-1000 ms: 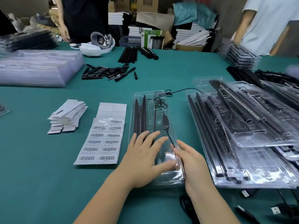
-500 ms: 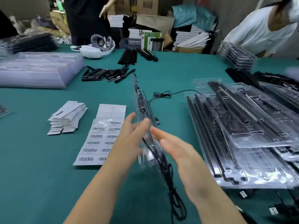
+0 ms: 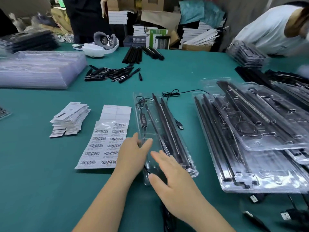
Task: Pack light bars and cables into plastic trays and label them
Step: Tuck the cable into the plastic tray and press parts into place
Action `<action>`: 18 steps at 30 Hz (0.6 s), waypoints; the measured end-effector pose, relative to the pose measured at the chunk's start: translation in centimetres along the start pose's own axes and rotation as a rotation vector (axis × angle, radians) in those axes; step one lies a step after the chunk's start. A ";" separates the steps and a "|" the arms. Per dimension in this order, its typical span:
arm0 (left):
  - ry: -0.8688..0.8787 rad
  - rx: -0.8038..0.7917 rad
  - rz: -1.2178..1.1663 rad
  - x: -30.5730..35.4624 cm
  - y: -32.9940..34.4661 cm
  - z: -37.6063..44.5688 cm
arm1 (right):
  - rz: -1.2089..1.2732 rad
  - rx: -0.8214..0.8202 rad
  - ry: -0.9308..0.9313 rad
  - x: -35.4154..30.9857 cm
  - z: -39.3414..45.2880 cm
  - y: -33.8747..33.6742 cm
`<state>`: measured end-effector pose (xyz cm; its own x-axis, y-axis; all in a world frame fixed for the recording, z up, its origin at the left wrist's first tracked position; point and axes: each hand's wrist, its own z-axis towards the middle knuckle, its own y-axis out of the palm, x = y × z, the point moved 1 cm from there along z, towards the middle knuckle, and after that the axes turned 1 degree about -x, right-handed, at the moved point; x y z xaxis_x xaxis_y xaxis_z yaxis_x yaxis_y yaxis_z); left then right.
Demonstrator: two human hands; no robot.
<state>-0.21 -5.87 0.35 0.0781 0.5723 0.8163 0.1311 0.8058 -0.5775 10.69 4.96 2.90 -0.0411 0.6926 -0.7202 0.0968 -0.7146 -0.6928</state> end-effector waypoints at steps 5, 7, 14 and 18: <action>0.067 0.040 0.129 0.1 0.1 0.7 | -0.056 -0.008 -0.070 0.3 0.0 1.2; 0.015 0.026 0.143 0.2 0.2 0.7 | -0.077 0.003 -0.102 0.3 0.1 1.4; -0.114 -0.050 -0.098 -0.7 -1.5 -1.3 | 0.118 0.225 -0.108 0.3 -2.2 0.1; -0.121 -0.189 -0.028 -1.1 -3.0 -3.5 | -0.037 0.183 0.064 0.7 -4.7 -0.4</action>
<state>2.76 -9.42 1.24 -0.0455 0.5736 0.8179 0.3154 0.7851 -0.5330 15.26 6.22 2.86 0.0223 0.7193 -0.6944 -0.0863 -0.6905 -0.7181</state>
